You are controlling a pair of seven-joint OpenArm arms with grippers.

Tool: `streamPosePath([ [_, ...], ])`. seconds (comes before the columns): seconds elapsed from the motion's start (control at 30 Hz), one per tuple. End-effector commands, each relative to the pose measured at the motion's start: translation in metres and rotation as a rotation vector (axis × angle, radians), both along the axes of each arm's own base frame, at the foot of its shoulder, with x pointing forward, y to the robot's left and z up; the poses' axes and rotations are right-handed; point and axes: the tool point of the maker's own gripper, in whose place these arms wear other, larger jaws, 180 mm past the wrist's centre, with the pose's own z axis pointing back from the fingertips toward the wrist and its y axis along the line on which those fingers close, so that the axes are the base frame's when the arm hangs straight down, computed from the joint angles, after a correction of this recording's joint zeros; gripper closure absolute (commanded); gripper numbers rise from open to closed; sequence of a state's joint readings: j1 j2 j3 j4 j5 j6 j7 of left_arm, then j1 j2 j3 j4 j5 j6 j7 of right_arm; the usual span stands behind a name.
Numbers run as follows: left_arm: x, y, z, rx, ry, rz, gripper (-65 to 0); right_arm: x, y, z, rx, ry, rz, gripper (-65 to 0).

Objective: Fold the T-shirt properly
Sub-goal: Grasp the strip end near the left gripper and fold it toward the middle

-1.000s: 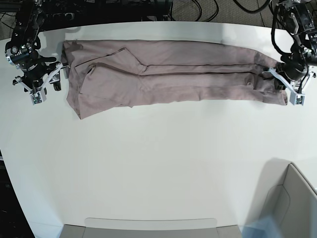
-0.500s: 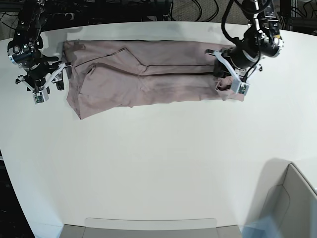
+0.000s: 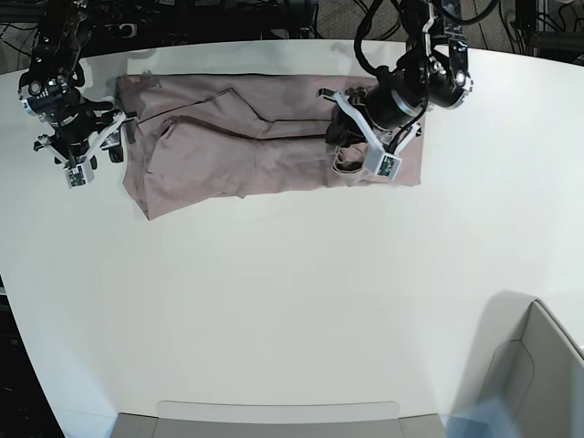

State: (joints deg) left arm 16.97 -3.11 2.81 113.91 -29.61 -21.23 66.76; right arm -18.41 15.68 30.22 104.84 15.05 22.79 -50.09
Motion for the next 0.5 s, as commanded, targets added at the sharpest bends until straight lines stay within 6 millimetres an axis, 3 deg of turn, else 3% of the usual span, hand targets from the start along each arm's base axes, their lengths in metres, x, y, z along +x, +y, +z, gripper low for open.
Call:
streamPosePath([
  [0.0,0.006,-0.005,0.009,-0.032,-0.028,0.021,0.0,0.007,-0.002,0.011,-0.011,-0.040,0.014,-29.2],
  [0.17,0.015,-0.010,0.014,-0.073,-0.044,0.093,0.0,0.007,-0.001,0.011,-0.010,-0.040,0.013,-29.2],
  [0.33,0.011,-0.024,0.014,-0.090,-0.037,0.063,0.0,0.006,0.001,0.009,0.001,-0.039,0.009,-29.2],
  [0.37,0.010,-0.027,0.014,-0.091,-0.035,0.054,-2.6,0.006,0.001,0.009,0.004,-0.039,0.007,-29.2],
  [0.47,0.006,-0.031,0.012,-0.093,-0.025,0.038,-21.4,0.006,0.002,0.009,0.004,-0.039,0.008,-29.2],
])
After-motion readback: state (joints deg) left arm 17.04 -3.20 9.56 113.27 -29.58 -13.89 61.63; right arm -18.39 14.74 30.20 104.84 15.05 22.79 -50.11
